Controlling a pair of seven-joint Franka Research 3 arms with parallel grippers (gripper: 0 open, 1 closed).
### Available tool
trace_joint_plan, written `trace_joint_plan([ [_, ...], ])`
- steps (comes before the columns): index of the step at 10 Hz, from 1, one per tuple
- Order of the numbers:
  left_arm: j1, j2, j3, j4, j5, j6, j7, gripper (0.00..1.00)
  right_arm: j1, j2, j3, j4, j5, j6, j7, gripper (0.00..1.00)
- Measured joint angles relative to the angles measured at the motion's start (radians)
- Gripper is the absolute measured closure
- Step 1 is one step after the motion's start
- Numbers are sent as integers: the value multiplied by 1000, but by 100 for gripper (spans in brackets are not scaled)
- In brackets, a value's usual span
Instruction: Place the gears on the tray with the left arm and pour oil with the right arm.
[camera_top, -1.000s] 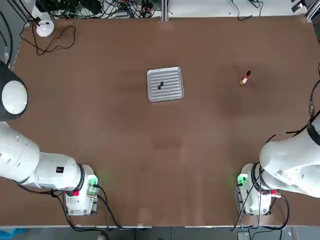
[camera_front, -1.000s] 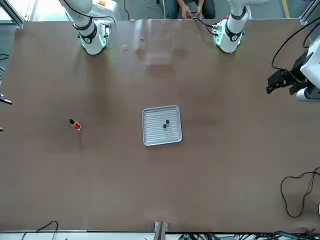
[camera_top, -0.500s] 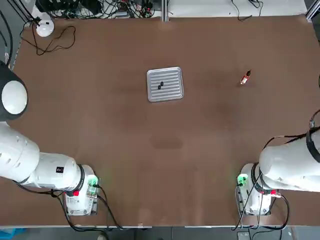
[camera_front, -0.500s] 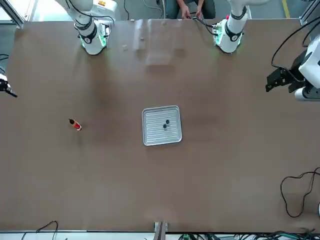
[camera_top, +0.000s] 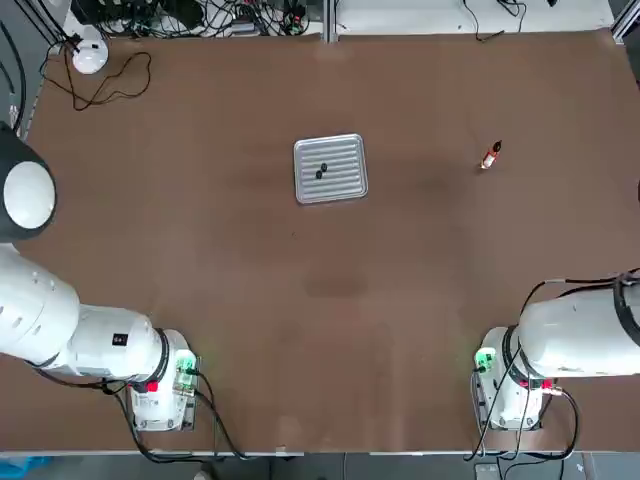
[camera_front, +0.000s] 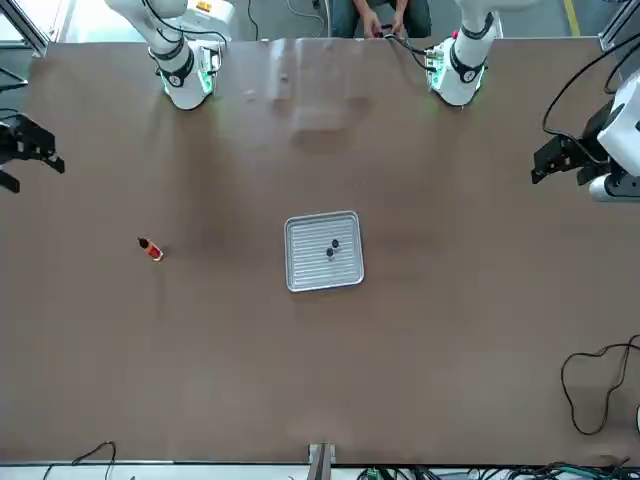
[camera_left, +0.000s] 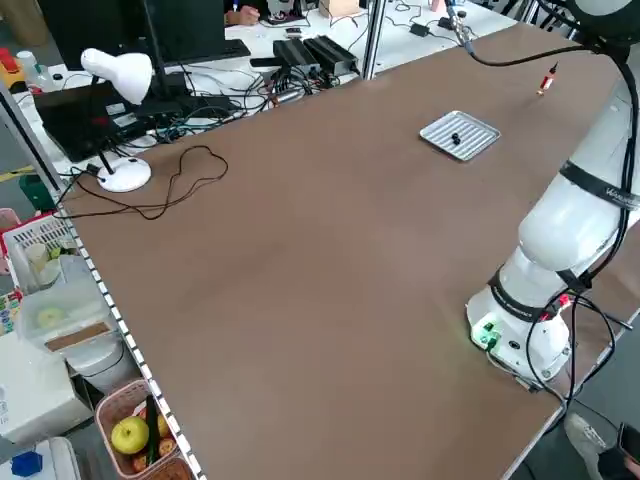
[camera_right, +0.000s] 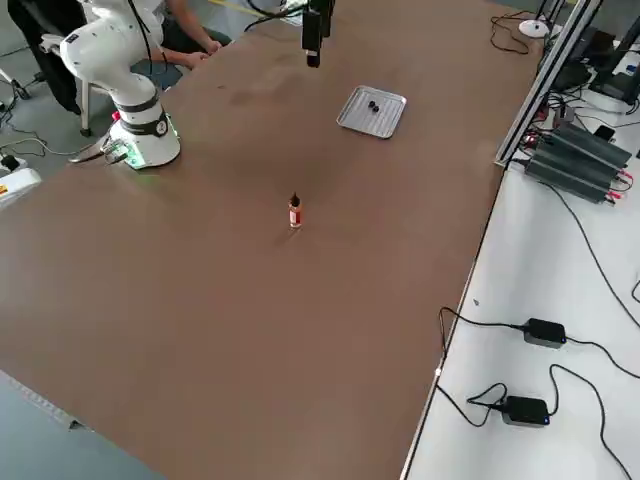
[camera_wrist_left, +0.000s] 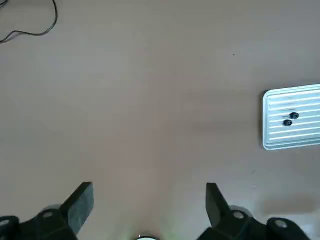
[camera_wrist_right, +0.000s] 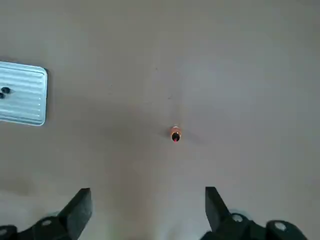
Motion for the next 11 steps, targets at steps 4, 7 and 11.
trace_joint_plan([
  [4,0,0,0,0,0,0,0,1,13,-50,-5,-34,-7,2,245,0],
  [7,0,0,0,0,0,0,0,1,13,-78,-12,-31,-16,3,280,0],
  [11,-1,0,0,0,0,0,0,1,13,-78,-14,-32,-69,3,279,0],
])
